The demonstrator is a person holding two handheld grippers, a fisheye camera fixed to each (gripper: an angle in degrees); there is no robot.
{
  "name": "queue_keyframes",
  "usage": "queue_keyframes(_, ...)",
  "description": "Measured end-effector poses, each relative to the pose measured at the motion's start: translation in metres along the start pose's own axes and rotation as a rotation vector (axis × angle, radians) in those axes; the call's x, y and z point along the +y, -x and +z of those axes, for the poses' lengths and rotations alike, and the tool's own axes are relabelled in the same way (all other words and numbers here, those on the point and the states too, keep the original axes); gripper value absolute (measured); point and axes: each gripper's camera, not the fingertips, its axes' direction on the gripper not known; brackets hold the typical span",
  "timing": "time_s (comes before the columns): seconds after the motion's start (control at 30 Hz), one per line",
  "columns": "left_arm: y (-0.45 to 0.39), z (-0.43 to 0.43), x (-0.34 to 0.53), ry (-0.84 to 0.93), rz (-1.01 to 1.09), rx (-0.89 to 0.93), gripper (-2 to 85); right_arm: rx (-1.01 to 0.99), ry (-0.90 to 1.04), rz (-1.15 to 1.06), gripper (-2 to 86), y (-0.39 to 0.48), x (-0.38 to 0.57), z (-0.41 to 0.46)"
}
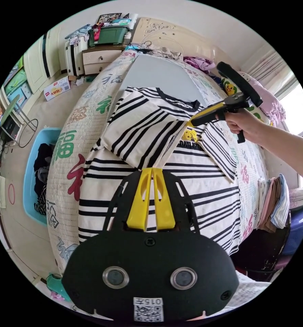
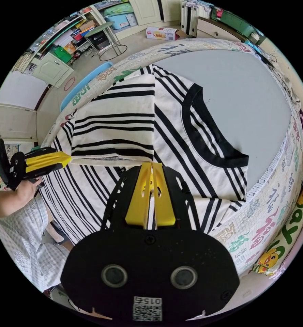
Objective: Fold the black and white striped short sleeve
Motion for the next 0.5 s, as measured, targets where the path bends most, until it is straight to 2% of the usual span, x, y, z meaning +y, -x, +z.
queue_keyframes(0.17, 0.013, 0.010, 0.006, 0.068, -0.001, 0.001, -0.8, -0.048, 0.035, 0.035, -0.4, 0.006, 0.022, 0.009)
queue_keyframes(0.3, 0.025, 0.013, 0.001, 0.100, 0.008, 0.020, -0.7, -0.150, 0.024, 0.285, 0.3, 0.001, 0.049, -0.002)
queue_keyframes(0.43, 0.032, 0.013, -0.002, 0.107, 0.037, 0.017, -0.6, -0.447, -0.218, 0.624, 2.7, 0.000, 0.094, -0.082)
queue_keyframes(0.5, 0.036, 0.014, -0.003, 0.110, 0.024, 0.027, -0.6, -0.514, -0.364, 0.635, 2.8, 0.010, 0.112, -0.133)
